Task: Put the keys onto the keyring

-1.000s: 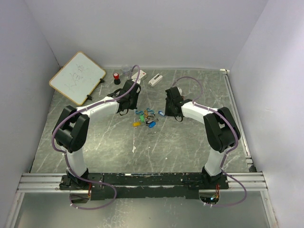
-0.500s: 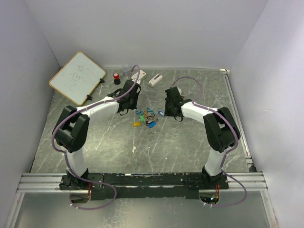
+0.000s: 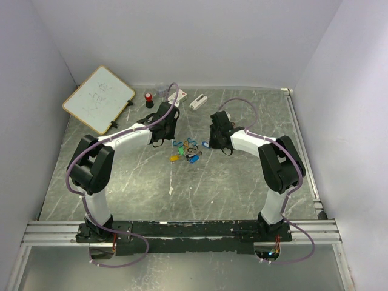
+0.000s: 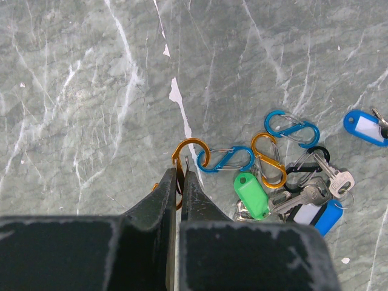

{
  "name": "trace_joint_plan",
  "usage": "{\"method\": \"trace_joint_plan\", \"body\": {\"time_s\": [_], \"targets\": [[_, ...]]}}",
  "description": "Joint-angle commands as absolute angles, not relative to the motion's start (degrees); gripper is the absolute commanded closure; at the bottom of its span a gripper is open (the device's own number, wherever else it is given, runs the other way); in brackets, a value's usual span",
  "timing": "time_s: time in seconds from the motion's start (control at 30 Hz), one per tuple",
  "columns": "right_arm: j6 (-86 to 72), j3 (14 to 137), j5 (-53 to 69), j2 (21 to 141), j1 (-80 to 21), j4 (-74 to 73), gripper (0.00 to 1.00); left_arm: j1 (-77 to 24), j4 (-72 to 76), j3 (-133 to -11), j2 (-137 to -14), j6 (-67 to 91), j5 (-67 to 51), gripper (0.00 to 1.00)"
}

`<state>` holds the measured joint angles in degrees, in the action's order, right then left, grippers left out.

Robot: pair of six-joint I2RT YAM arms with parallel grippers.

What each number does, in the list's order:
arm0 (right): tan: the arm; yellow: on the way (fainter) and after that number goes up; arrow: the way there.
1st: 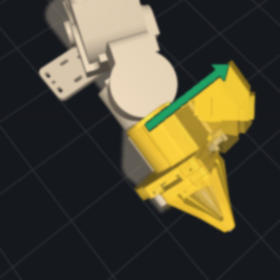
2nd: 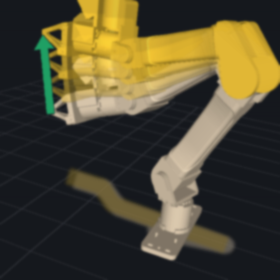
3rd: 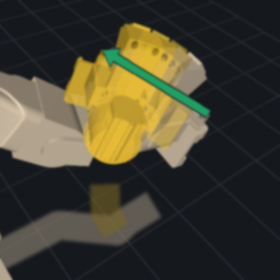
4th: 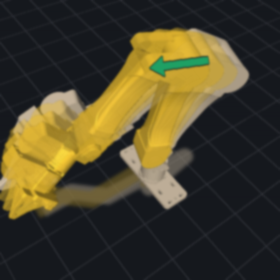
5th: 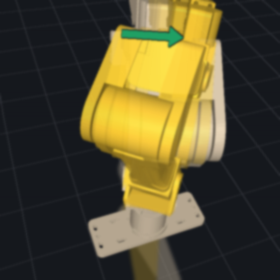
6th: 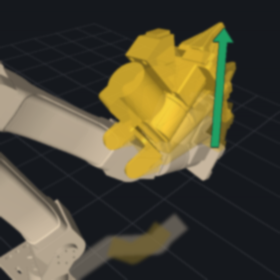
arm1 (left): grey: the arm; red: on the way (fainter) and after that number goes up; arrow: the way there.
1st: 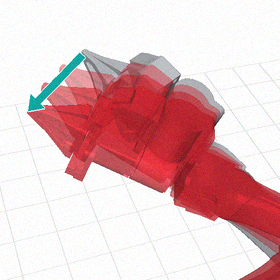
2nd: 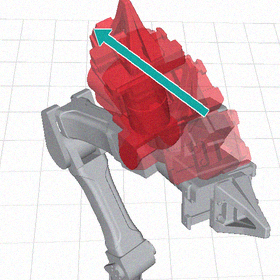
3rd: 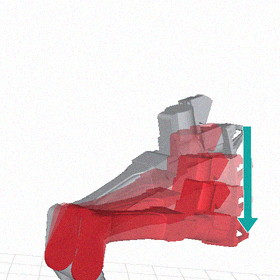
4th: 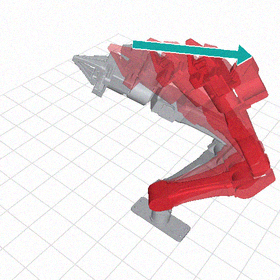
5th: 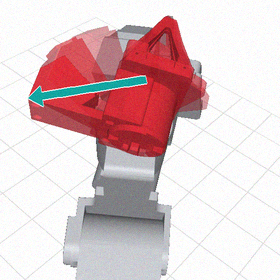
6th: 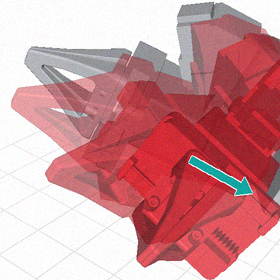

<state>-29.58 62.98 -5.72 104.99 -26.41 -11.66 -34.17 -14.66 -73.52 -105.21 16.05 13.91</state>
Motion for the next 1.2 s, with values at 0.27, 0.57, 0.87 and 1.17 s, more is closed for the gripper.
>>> {"method": "trace_joint_plan", "body": {"time_s": [0.27, 0.57, 0.87, 1.17], "targets": [[-29.97, 62.66, -5.54, 106.04, -26.28, -10.9, 0.81, -33.66, -14.62, -74.11, -103.89, 15.4, 13.72, 0.93], [-30.01, 62.61, -5.55, 106.17, -26.28, -10.98, 0.83, -33.57, -14.6, -73.93, -103.8, 15.54, 13.59, 0.93], [-29.99, 62.37, -5.49, 106.4, -26.28, -10.96, 0.83, -33.57, -14.6, -73.82, -103.62, 15.51, 13.62, 0.93], [-29.97, 62.37, -5.45, 106.59, -26.28, -10.94, 0.83, -33.49, -14.64, -73.91, -103.71, 15.54, 13.62, 0.93]]}}
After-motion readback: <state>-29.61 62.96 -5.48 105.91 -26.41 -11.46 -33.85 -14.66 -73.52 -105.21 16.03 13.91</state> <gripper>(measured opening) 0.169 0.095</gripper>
